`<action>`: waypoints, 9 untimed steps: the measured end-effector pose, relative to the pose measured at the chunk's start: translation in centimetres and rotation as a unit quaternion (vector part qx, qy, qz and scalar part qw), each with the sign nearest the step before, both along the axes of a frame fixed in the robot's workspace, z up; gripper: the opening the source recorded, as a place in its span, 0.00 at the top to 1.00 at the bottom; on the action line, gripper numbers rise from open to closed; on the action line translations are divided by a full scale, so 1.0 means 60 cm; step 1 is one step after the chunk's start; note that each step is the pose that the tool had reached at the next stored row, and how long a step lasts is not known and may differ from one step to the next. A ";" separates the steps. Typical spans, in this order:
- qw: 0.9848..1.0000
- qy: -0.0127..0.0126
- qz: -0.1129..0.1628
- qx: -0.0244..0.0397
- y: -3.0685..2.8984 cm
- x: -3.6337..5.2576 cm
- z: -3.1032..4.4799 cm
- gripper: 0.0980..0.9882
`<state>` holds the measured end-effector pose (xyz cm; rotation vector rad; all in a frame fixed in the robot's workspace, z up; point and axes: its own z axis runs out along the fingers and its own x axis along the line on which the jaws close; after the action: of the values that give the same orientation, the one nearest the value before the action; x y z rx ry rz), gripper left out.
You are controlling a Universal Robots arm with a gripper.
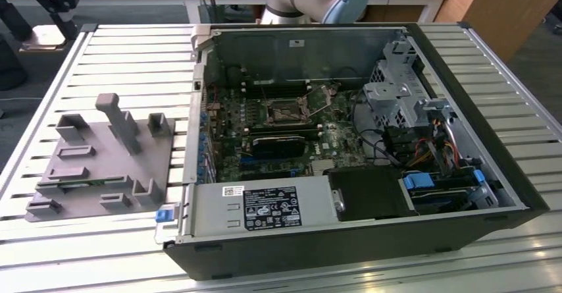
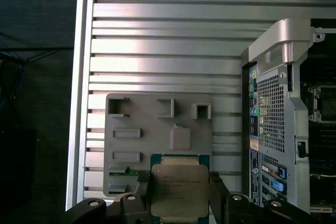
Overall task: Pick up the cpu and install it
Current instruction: 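Pick up the cpu and move it towards the insertion slot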
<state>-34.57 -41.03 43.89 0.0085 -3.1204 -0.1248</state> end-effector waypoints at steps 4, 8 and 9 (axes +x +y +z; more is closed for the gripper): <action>1.000 0.000 0.000 0.000 0.0000 0.019 0.000 0.51; 1.000 0.001 0.000 0.000 0.0000 0.035 0.000 0.51; 1.000 0.001 0.000 0.000 0.0000 0.040 0.000 0.51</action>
<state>-32.19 -41.03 43.87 0.0084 -3.1188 -0.1247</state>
